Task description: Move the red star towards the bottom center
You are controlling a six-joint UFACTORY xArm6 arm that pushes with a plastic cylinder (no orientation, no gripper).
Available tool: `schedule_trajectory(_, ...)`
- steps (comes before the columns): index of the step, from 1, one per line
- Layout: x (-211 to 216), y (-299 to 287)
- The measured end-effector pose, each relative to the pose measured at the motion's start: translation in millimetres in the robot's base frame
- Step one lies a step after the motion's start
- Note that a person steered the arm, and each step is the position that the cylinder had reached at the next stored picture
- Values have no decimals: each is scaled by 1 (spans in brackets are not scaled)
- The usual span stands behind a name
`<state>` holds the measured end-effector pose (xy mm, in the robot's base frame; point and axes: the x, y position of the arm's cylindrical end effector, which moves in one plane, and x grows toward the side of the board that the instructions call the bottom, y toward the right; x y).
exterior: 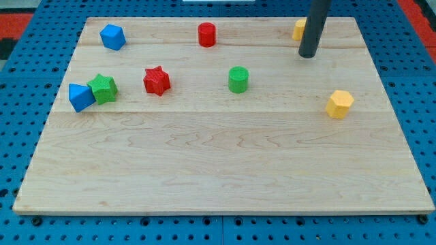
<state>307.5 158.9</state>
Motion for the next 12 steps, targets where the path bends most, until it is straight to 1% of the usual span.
schedule_trajectory(1,0,-58)
schedule_trajectory(2,-2,-139)
schedule_trajectory(3,19,-220)
schedule_trajectory(4,23,-236)
schedule_trajectory(6,22,-235)
schedule_trajectory(7,37,-229)
schedule_trajectory(8,81,-228)
schedule_trajectory(10,76,-228)
schedule_trajectory(11,45,-236)
schedule_trajectory(12,22,-263)
